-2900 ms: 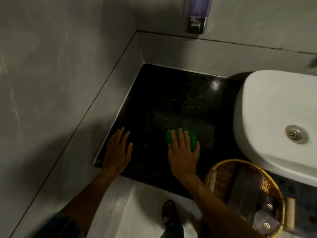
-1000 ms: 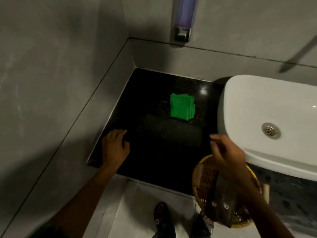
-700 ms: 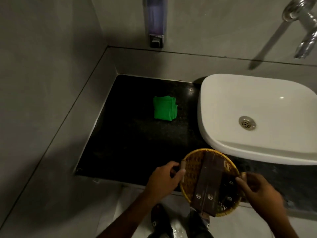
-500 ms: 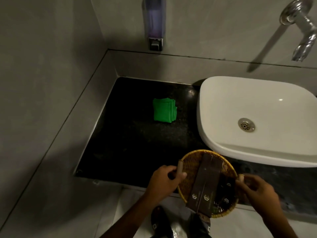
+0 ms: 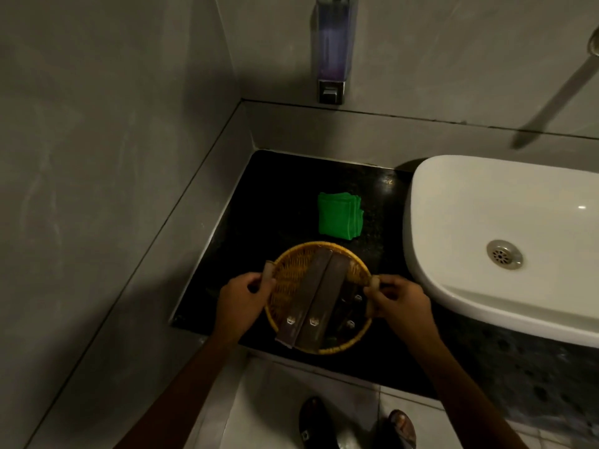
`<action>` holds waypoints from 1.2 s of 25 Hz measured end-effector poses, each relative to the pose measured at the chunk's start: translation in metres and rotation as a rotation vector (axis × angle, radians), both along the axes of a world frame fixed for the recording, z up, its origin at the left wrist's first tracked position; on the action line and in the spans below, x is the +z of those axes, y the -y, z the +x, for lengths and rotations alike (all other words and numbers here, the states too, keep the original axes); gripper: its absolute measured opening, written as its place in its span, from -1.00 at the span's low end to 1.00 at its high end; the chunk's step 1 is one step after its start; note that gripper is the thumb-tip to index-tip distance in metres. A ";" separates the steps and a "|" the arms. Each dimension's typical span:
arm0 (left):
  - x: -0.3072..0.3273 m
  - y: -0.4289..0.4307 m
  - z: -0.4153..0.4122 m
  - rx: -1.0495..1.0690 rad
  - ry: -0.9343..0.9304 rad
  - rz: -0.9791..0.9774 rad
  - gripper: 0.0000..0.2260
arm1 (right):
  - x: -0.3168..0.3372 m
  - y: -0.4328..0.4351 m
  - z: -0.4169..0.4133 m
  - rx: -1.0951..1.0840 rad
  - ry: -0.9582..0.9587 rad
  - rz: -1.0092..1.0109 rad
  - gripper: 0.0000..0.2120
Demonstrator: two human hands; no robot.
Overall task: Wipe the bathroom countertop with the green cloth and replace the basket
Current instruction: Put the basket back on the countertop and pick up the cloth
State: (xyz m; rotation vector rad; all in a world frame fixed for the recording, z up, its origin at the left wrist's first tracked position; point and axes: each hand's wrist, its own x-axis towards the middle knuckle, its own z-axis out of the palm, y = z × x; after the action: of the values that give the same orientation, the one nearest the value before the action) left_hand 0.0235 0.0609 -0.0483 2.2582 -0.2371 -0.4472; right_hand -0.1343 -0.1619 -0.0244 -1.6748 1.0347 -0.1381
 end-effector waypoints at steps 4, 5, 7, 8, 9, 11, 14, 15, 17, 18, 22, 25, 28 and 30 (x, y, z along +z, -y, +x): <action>-0.007 -0.024 0.016 0.011 -0.066 0.093 -0.69 | -0.008 -0.016 0.026 0.124 -0.043 0.026 -0.88; -0.006 -0.027 0.018 0.000 -0.065 0.140 -0.65 | -0.008 -0.013 0.026 0.140 -0.081 0.002 -0.79; 0.000 -0.022 0.034 0.027 0.055 0.236 -0.61 | -0.006 0.004 0.033 0.162 -0.154 -0.185 -0.63; 0.006 -0.011 0.046 0.032 0.136 0.231 -0.61 | -0.003 0.014 0.044 0.149 -0.158 -0.273 -0.60; 0.012 0.005 0.061 0.003 0.184 0.197 -0.64 | 0.001 0.022 0.060 0.125 -0.136 -0.302 -0.63; 0.017 0.051 0.087 -0.128 0.187 0.155 -0.71 | -0.002 0.038 0.101 0.081 -0.111 -0.247 -0.69; 0.004 0.131 0.115 -0.308 0.084 0.235 -0.67 | -0.023 0.057 0.153 0.082 -0.210 -0.178 -0.57; -0.003 0.153 0.120 -0.313 0.013 0.216 -0.61 | -0.031 0.063 0.163 0.062 -0.228 -0.147 -0.53; -0.017 0.187 0.125 -0.189 -0.257 0.087 -0.48 | -0.041 0.077 0.172 -0.066 -0.196 0.002 -0.51; -0.020 0.198 0.127 -0.099 -0.391 0.020 -0.48 | -0.044 0.080 0.174 -0.158 -0.147 0.118 -0.54; -0.025 0.209 0.124 0.021 -0.562 -0.163 -0.69 | -0.046 0.077 0.177 -0.300 -0.044 0.289 -0.80; -0.008 0.202 0.120 -0.072 -0.501 -0.265 -0.76 | -0.033 0.074 0.175 -0.254 -0.024 0.350 -0.74; 0.032 0.191 0.119 -0.035 -0.453 -0.356 -0.74 | -0.007 0.069 0.165 -0.157 0.055 0.333 -0.58; 0.058 0.187 0.116 -0.012 -0.491 -0.411 -0.71 | 0.016 0.072 0.156 -0.100 0.115 0.196 -0.56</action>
State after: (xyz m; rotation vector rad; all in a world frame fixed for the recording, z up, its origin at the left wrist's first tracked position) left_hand 0.1391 -0.1258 0.0101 1.6887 -0.0779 -0.8562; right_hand 0.0213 -0.2338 -0.0086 -1.4225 1.0118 -0.1899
